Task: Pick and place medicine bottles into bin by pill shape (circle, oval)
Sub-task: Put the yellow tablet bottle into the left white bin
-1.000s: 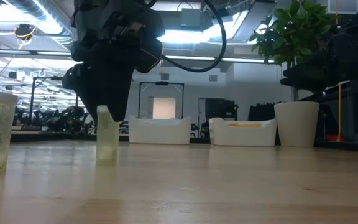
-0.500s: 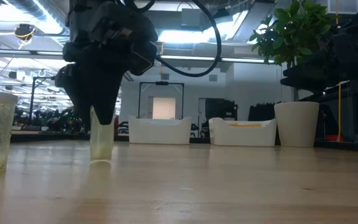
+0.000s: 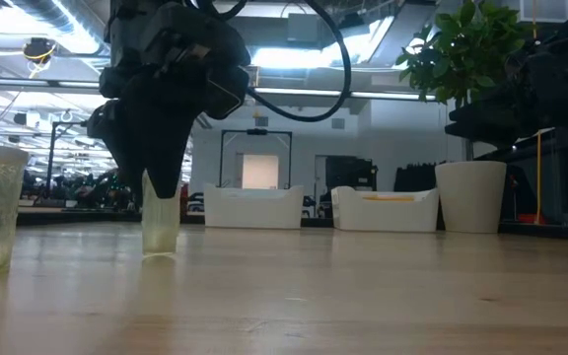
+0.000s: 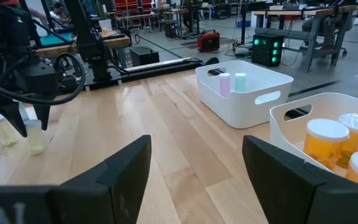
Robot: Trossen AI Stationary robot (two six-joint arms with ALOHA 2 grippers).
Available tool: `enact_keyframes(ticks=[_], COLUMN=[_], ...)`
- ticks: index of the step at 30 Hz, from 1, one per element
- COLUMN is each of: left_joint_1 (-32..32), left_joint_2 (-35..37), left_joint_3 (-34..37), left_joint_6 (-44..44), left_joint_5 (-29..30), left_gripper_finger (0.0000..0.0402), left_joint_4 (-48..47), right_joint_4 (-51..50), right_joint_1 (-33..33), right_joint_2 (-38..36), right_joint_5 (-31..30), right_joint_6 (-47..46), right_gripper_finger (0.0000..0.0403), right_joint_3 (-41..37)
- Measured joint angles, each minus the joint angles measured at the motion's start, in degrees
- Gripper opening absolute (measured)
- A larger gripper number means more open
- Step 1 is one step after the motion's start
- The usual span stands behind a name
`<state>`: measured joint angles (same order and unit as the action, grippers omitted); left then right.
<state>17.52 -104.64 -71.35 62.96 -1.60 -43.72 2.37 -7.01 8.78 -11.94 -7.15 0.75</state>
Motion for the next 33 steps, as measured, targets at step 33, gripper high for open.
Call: enact_keyframes(ticks=[33], left_joint_1=[-40.9], left_joint_2=[-4.8], left_joint_3=[-28.9], left_joint_6=[-31.5], left_joint_5=[10.9], left_gripper_finger=[0.0110], left_joint_4=[-12.3], right_joint_4=[0.0], right_joint_1=[0.0], right_joint_2=[0.0], right_joint_5=[0.0], right_joint_6=[0.0], right_gripper_finger=[0.0255], right_joint_3=[0.0])
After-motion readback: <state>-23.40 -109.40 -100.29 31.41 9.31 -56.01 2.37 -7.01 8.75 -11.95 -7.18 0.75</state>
